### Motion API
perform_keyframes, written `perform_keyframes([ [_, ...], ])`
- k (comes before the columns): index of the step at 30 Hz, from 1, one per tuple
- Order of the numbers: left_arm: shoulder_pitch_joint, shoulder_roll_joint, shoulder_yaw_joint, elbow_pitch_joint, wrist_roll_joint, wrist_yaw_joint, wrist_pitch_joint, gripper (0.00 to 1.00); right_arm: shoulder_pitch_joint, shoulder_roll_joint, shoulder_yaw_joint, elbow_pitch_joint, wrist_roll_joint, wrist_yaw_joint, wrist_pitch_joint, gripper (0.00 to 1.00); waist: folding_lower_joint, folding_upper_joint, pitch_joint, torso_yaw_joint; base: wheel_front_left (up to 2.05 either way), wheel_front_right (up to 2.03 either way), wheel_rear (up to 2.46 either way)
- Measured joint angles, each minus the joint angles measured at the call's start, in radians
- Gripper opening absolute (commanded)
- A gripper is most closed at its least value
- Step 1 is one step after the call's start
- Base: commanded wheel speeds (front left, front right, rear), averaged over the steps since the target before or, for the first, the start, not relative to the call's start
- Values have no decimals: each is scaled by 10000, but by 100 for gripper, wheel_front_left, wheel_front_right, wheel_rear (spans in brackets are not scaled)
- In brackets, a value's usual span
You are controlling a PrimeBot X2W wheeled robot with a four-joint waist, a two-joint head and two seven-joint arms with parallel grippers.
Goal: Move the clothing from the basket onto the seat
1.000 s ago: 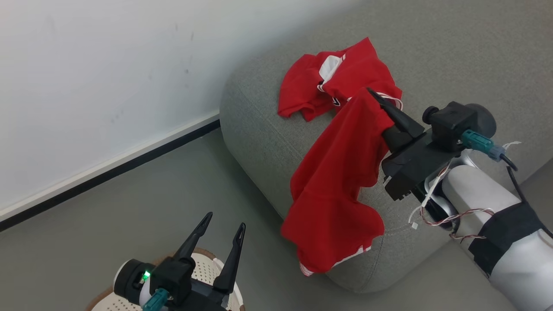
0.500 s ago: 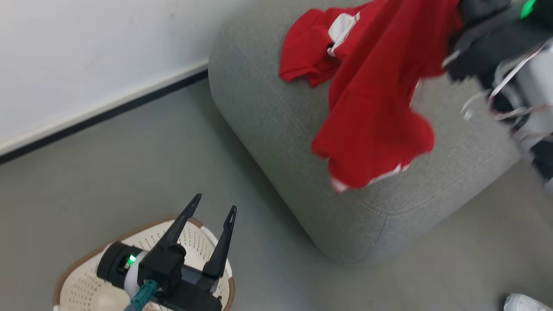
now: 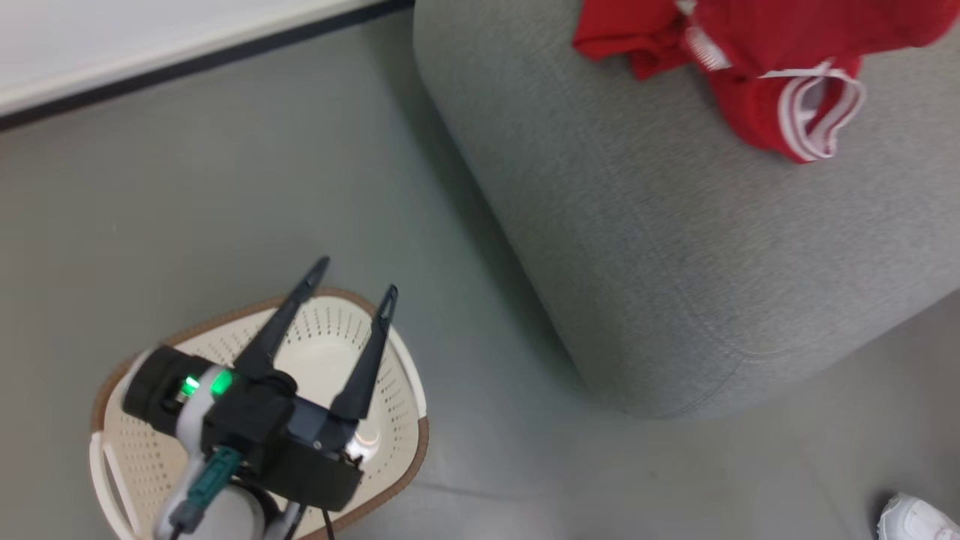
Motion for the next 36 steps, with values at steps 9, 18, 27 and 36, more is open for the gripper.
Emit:
perform_keyframes([
  [9,-630,512,343,-966,368,12,211,100,-14,-570,-512,1310,127,-391,19,0,-1,0,1329,588,0,0,0],
  [18,-1079,554,236,-1377,552,-19,305,100,1405,443,-364,2844,374,-667,19,0,-1,1,2298,996,0,0,0],
  [27,-1104,529,-61,-1049,550,-104,301,100,2296,1342,48,4159,372,-598,17,0,-2,0,2476,1213,0,0,0],
  [36,-1094,514,-50,-656,458,-107,127,100,2392,1561,153,4602,359,-353,10,100,-3,0,2022,1114,0,0,0],
])
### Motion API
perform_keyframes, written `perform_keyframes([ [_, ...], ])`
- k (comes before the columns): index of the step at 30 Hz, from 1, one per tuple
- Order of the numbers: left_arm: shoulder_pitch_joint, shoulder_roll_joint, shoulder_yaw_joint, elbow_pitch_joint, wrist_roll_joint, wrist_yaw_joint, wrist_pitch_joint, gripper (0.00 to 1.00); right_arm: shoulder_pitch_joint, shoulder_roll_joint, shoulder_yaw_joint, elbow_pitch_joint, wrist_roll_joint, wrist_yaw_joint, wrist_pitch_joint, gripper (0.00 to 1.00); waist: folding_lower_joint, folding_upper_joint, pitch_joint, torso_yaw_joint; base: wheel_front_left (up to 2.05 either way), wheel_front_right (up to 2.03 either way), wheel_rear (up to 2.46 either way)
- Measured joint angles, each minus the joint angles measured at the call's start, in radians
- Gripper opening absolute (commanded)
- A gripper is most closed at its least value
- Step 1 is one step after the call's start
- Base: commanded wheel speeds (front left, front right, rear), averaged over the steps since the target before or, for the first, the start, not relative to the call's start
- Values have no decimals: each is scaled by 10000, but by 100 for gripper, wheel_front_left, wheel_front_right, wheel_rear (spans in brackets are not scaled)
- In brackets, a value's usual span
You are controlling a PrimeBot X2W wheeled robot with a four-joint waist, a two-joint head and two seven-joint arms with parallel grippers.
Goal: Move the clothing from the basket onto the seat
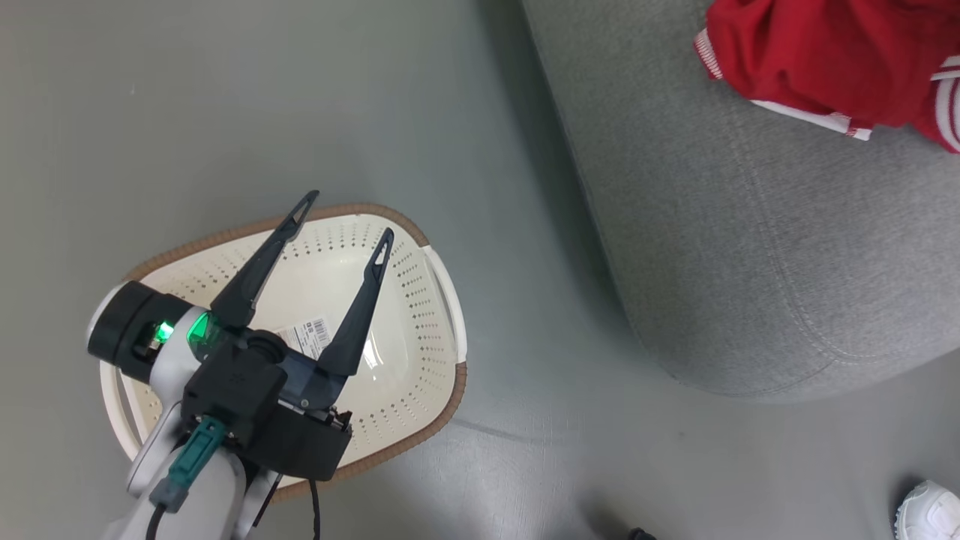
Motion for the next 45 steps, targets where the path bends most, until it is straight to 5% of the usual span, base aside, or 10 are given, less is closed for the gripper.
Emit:
perform_keyframes([
  [11,38,-268,-15,788,-314,-82,-445,100,1083,529,121,123,-79,393,-31,100,0,-1,-981,-388,0,0,0],
  [26,544,-640,1022,1971,-1384,211,-894,100,1821,1039,395,-1225,-334,656,-48,100,-1,-2,-3048,-621,0,0,0],
  [45,2783,-913,2213,2846,-2006,1091,-1060,100,4996,2518,600,-3455,-357,713,-75,100,-1,-3,-5415,1140,0,0,0],
])
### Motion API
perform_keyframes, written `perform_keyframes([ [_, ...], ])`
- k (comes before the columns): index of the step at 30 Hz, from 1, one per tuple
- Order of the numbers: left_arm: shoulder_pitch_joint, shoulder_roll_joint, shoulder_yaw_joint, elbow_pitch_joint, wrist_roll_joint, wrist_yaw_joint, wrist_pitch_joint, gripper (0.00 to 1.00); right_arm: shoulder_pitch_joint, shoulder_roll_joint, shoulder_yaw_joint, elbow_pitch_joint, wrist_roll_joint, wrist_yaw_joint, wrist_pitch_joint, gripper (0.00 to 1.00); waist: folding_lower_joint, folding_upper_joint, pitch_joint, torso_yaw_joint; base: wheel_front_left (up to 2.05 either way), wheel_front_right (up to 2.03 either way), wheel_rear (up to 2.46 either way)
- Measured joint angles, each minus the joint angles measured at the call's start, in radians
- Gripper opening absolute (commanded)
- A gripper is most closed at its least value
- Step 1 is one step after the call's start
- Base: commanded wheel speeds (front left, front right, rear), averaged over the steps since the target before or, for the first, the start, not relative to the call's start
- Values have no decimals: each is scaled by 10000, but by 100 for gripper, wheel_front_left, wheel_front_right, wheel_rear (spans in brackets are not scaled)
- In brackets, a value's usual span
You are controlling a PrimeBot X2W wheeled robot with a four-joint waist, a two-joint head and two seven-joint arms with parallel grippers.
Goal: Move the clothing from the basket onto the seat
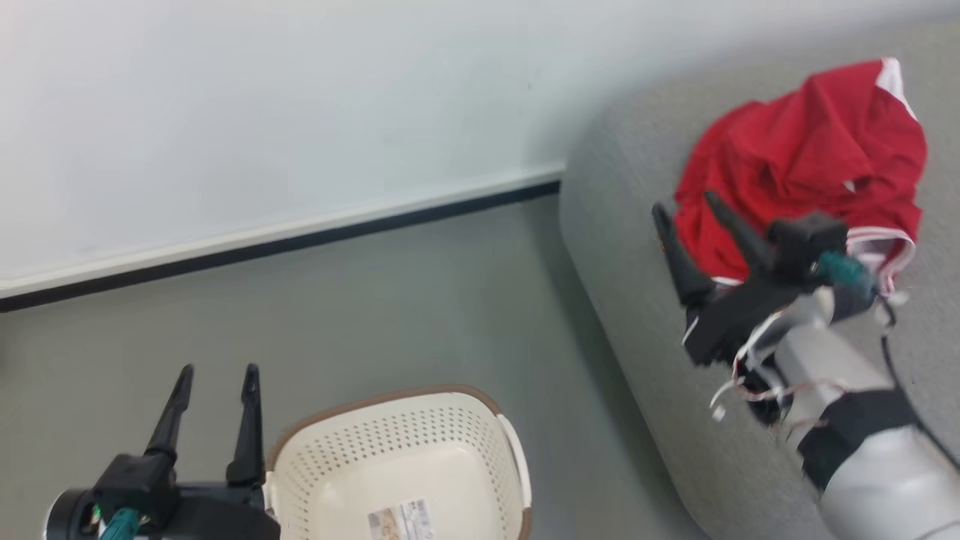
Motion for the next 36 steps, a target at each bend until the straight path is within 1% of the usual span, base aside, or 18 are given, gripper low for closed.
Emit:
perform_keyframes([
  [6,761,-38,196,-169,2,280,-6,100,1403,284,-242,-888,10,-443,2,100,0,0,-570,524,0,0,0],
  [10,1231,-105,382,-456,2,418,-6,100,2337,284,-372,-1641,-2,-796,2,100,0,0,-909,758,0,0,0],
  [14,1801,-107,602,-702,0,514,-8,100,3071,288,-384,-2441,-155,-1035,0,100,0,0,-1181,854,0,0,0],
  [15,1801,-107,602,-702,0,514,-8,100,3071,288,-384,-2441,-155,-1035,0,100,0,0,-1181,854,0,0,0],
  [21,2122,-288,709,-1139,0,600,-8,100,4313,75,-639,-3567,-370,-1490,0,100,2,1,-1330,806,0,0,0],
  [27,2261,-414,700,-1461,12,631,-8,100,5350,-73,-755,-4485,-476,-1760,0,100,2,1,-1316,756,0,0,0],
  [36,2385,-477,717,-1820,86,692,-2,100,6218,-148,-1016,-5421,-621,-1973,0,100,2,2,-1245,736,0,0,0],
])
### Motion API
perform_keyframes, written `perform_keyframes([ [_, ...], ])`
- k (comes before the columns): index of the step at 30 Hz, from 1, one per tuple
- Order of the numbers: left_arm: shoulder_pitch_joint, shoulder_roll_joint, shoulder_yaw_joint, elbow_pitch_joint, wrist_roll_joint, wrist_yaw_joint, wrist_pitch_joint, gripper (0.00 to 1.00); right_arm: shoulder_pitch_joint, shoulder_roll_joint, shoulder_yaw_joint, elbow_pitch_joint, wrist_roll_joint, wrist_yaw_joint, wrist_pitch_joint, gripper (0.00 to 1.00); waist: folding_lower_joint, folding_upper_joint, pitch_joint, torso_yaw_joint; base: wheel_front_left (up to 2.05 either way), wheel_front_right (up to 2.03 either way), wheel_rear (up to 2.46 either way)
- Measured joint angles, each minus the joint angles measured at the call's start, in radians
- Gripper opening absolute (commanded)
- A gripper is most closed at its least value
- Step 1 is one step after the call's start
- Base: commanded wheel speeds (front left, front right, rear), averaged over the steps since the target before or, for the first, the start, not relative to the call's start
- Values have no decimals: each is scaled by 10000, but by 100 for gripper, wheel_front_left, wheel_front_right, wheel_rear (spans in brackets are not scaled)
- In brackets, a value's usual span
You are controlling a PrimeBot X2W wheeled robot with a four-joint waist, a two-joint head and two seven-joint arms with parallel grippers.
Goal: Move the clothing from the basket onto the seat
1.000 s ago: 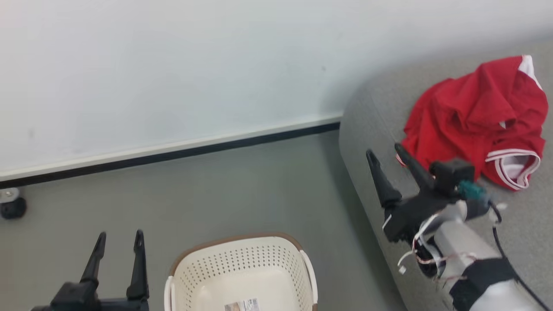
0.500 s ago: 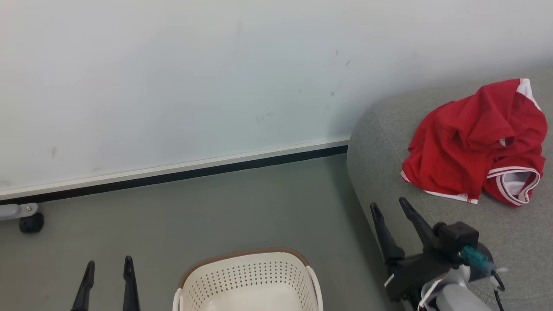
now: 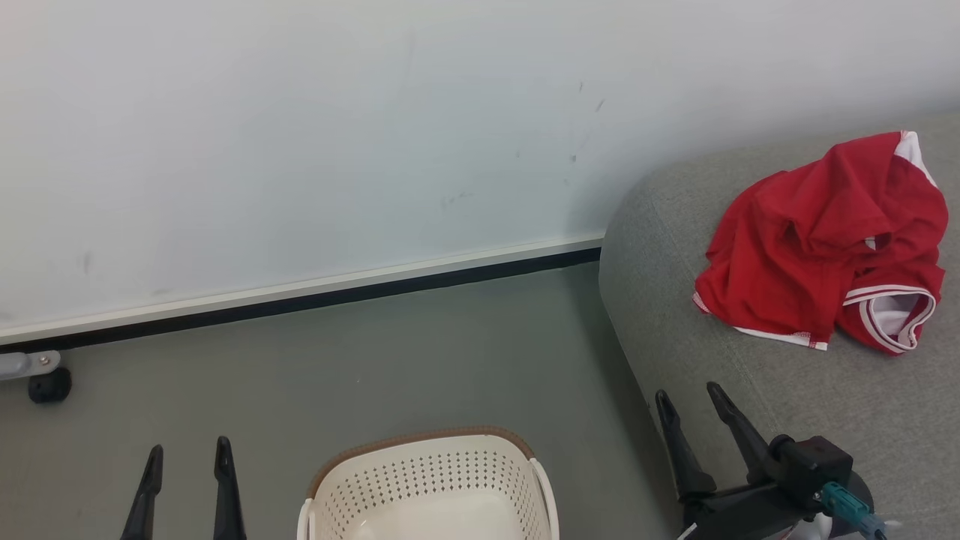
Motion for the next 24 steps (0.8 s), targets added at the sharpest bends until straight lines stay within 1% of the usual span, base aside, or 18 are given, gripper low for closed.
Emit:
perform_keyframes([
  [12,202,12,82,-127,115,81,199,100,220,-148,-460,-671,-274,-127,0,100,0,0,-25,163,0,0,0],
  [24,380,82,203,-199,194,84,362,100,362,-153,-583,-941,-435,-184,0,100,0,0,-2,344,0,0,0],
])
